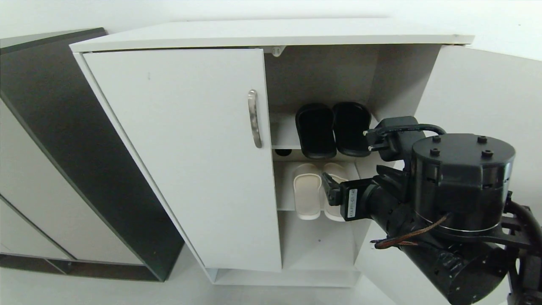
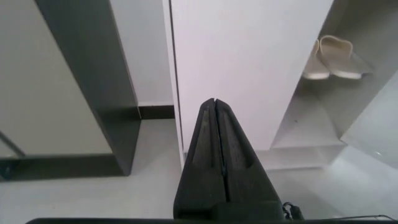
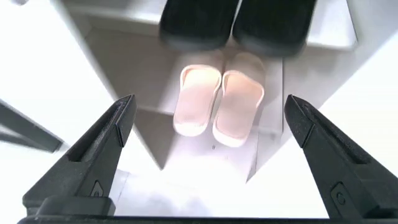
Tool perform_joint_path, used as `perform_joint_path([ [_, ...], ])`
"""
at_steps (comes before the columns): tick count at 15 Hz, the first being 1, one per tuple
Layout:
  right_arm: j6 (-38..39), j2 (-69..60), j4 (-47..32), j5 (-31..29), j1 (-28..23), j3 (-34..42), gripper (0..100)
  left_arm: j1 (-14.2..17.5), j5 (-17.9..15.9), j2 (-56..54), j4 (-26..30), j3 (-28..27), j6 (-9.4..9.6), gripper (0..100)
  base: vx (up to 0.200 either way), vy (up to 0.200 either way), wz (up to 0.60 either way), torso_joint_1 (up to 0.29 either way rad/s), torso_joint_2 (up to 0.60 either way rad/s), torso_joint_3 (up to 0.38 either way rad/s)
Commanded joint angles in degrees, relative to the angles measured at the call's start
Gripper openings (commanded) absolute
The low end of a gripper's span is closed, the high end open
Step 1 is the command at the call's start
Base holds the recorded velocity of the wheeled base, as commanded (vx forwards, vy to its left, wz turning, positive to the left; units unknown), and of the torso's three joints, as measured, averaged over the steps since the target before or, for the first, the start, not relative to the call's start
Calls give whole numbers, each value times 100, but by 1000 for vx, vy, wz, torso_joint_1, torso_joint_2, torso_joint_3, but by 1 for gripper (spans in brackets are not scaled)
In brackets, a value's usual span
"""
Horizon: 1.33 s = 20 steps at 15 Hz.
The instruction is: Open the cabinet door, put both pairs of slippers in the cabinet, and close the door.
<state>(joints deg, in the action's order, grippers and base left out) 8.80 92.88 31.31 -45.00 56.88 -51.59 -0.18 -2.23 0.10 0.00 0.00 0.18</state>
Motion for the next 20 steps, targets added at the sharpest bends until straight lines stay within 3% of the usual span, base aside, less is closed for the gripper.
perform_joint_path([
  [1,-1,28,7,0,-10,17,100,1,3,8,0,0,-1,0,-200,0,0,2,2,2],
  [14,-10,160,165,114,-256,149,100,1,3,8,0,0,-9,0,-200,0,0,2,1,2],
  [20,-45,178,306,219,-336,264,100,1,3,8,9,0,-1,0,0,0,0,0,0,0],
])
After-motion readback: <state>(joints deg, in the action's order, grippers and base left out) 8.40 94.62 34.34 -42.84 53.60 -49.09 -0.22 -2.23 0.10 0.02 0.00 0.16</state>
